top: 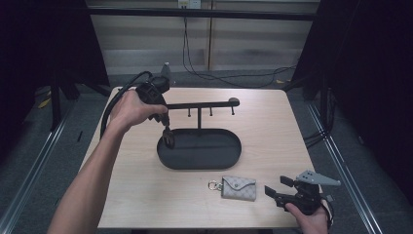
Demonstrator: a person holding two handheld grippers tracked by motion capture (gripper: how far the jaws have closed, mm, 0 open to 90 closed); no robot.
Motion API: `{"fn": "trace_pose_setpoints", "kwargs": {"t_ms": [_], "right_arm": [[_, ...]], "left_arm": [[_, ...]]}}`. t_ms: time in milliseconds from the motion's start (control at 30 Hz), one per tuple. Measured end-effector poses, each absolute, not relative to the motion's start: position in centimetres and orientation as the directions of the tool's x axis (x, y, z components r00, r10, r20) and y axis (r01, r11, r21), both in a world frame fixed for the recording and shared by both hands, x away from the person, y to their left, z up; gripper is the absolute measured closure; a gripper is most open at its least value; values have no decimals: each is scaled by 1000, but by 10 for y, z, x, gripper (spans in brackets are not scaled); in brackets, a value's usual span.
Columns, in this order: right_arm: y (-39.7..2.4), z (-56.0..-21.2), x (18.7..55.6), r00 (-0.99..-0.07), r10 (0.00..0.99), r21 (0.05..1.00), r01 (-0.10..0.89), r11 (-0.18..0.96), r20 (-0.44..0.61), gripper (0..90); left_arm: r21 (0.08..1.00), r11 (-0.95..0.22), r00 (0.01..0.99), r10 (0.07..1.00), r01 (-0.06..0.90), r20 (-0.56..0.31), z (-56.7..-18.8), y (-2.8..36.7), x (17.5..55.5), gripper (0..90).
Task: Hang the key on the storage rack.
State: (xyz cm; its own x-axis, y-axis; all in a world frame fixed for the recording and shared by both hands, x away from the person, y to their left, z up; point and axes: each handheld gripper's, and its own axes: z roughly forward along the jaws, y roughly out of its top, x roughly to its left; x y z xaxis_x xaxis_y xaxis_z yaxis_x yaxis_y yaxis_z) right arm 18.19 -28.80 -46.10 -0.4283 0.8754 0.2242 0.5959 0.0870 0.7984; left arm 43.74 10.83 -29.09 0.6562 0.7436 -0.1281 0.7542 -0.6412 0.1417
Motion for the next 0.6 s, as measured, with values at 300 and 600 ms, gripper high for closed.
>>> {"fn": "trace_pose_setpoints", "kwargs": {"t_ms": [300, 600], "right_arm": [[-288, -461, 182, -430, 873, 797, 598, 86, 229, 234], [-288, -462, 183, -431, 872, 796, 599, 86, 230, 235]], "left_arm": [[116, -607, 618, 776, 786, -127, -300, 102, 451, 707], [111, -571, 580, 808, 814, -100, -302, 96, 458, 703]]}}
